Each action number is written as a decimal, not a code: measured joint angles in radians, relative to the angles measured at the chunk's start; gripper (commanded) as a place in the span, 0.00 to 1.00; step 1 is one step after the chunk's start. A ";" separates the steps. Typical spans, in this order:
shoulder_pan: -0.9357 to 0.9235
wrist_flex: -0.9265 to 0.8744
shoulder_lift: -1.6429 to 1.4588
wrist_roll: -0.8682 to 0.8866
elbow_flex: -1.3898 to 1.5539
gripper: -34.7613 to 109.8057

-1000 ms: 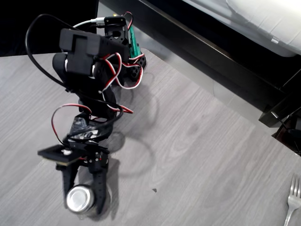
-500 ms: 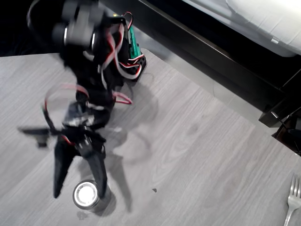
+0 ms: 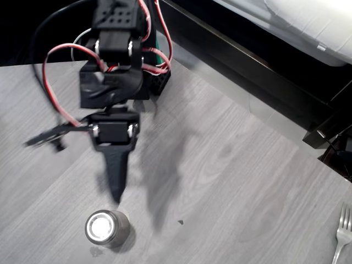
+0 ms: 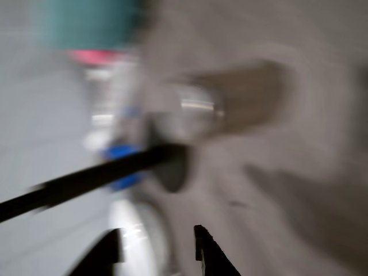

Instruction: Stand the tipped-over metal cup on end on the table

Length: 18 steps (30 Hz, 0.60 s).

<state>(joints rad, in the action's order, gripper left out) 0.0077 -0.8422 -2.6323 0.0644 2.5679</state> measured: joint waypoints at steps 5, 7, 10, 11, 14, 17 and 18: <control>0.072 -0.097 -0.195 0.038 0.137 0.24; 0.089 -0.117 -0.287 0.040 0.187 0.24; 0.087 -0.137 -0.377 0.037 0.224 0.24; 0.089 -0.149 -0.410 0.038 0.239 0.24; 0.083 -0.170 -0.468 0.038 0.261 0.24; 0.078 -0.202 -0.529 0.035 0.287 0.24; 0.075 -0.216 -0.555 0.032 0.298 0.24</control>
<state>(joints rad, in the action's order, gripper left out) 0.0828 -1.0584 -3.1876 0.0966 2.8655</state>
